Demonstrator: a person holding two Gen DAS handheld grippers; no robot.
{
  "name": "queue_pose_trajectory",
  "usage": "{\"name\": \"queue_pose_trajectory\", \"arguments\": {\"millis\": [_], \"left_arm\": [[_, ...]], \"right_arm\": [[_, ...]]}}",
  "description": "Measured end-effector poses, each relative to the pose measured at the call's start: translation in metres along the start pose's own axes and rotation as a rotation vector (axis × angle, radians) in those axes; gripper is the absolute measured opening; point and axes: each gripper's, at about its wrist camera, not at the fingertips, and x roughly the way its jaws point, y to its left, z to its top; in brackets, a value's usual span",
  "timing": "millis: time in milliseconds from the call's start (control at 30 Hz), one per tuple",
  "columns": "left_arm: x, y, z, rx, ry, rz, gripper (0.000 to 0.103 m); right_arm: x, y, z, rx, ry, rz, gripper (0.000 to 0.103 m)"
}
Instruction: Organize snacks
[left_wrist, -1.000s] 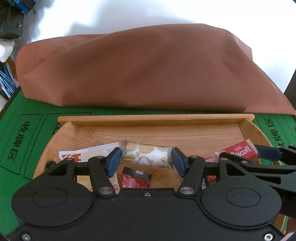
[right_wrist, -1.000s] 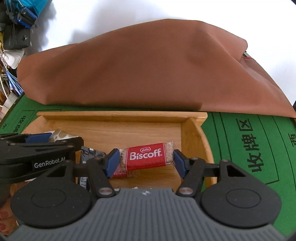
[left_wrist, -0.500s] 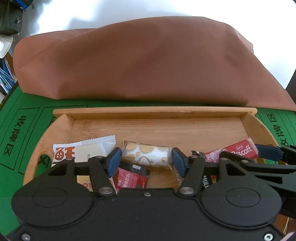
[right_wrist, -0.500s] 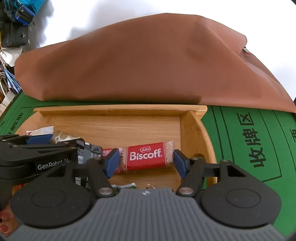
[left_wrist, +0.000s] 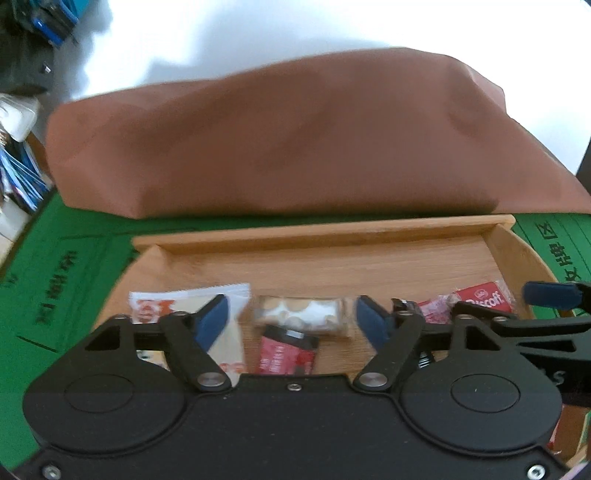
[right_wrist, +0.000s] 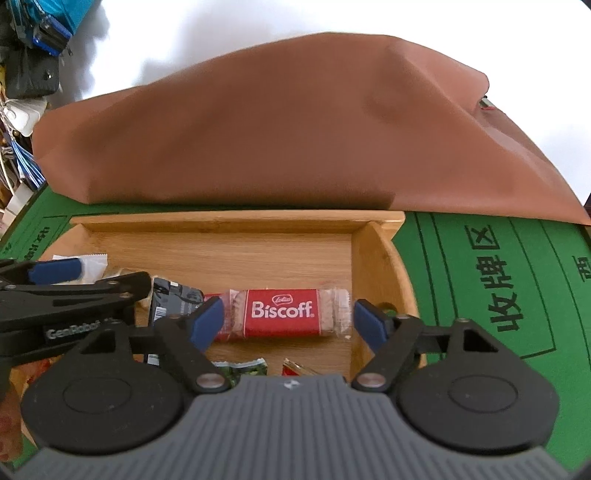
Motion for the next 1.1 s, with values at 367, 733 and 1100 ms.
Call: {"name": "queue_pose_trajectory", "arguments": {"millis": [367,733,1100], "left_arm": [[-0.064,0.017,-0.015,0.009,-0.087,0.011,0.098],[-0.139,0.038,-0.07,0.001,-0.155,-0.005,0.103],[-0.177,0.051,-0.134,-0.02,-0.185,-0.007,0.103]], "right_arm": [[-0.053,0.007,-0.011,-0.039,-0.085,0.006,0.095],[-0.112,0.023,-0.05,-0.086,-0.16,0.059,0.103],[-0.15,0.036,-0.112,-0.117,-0.222,0.112,0.103]]}}
